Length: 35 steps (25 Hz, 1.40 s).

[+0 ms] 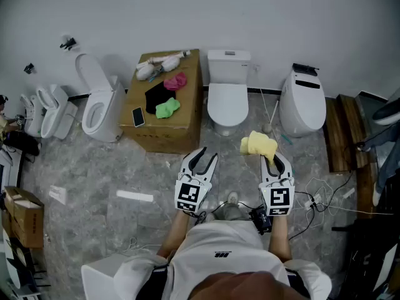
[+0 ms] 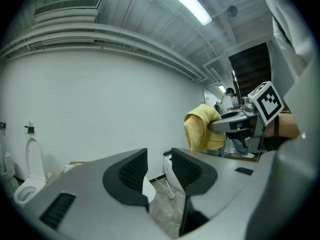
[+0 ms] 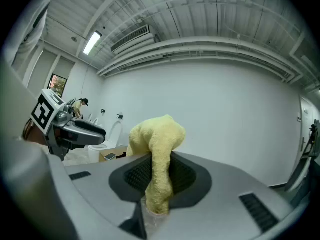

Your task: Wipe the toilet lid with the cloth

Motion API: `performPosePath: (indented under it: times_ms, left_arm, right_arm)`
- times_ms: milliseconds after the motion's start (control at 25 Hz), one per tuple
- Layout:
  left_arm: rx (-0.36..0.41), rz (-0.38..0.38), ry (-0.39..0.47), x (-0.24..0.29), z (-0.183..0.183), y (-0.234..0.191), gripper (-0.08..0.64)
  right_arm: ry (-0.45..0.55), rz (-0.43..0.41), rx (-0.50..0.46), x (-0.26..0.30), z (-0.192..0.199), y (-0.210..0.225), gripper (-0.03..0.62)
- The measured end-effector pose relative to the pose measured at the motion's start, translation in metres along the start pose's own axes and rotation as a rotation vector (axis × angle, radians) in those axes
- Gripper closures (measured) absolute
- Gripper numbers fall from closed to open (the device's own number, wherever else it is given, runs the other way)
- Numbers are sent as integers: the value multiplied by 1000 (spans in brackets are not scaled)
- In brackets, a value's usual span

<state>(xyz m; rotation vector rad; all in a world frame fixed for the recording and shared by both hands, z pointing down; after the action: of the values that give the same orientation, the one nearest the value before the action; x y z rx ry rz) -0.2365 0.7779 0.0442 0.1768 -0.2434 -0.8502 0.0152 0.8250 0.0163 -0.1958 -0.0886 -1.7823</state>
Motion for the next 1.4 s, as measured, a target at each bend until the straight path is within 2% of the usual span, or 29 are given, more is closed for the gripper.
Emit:
performPosePath:
  times_ms: [200, 520, 920, 1400]
  left_arm:
    - [11, -7, 3, 40, -7, -1, 405]
    - [16, -44, -14, 107, -17, -1, 405]
    - [15, -102, -43, 159, -25, 8, 405]
    - [22, -113, -42, 195, -25, -7, 405]
  right_arm:
    - [-2, -7, 37, 28, 3, 31, 503]
    - [-17, -83, 34, 75, 8, 79, 503]
    - [-23, -132, 41, 112, 12, 132, 503]
    - [-14, -154, 49, 152, 7, 150, 503]
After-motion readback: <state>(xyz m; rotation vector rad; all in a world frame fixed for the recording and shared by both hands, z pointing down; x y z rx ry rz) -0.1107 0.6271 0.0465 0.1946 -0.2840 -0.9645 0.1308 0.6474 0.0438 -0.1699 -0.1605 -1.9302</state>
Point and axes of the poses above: the fingertips, and each gripper's own axes: x forward along the fingers, y to its right, z out of its underside, the point moved 10 cm from there along -x, backward along the fingers, and after that the axes turned 10 degrees about x, right-handed, at the moved point
